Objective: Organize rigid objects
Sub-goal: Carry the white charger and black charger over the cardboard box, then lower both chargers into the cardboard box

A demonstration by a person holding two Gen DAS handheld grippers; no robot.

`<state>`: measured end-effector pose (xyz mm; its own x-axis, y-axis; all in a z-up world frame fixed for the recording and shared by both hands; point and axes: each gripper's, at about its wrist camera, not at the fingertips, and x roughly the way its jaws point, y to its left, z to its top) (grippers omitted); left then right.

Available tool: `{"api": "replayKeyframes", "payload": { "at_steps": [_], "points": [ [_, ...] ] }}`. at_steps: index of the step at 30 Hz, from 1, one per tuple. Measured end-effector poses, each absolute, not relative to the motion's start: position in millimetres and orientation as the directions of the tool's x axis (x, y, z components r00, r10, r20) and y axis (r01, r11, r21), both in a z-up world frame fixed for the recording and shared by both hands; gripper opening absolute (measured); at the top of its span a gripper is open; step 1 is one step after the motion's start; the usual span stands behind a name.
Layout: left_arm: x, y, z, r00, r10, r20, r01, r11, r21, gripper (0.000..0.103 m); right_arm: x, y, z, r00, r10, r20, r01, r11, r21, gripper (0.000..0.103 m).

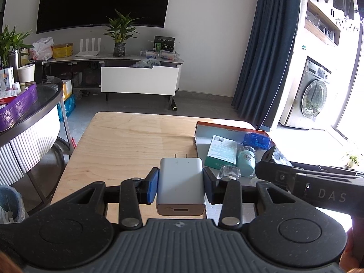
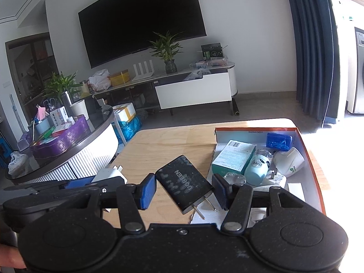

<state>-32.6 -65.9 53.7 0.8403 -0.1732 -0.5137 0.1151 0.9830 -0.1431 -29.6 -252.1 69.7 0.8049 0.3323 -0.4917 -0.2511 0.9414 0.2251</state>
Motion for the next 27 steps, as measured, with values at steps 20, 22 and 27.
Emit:
{"api": "replayKeyframes", "payload": {
  "at_steps": [20,22,27],
  "points": [
    [-26,-103,56,0.817,-0.261,-0.515,0.219,0.965,-0.142,0.041,-37,-291,74,0.840,0.253,-0.479,-0.160,0.961,0.226,0.066],
    [-26,-107,57,0.815,-0.267,-0.514,0.227,0.964,-0.140,0.041,-37,-295,75,0.844,0.243,-0.478,-0.149,0.963,0.226,0.066],
    [-23,-117,57,0.807,-0.287,-0.517,0.251,0.958,-0.140,0.041,-38,-306,75,0.852,0.222,-0.474,-0.124,0.966,0.229,0.066]
  ]
}}
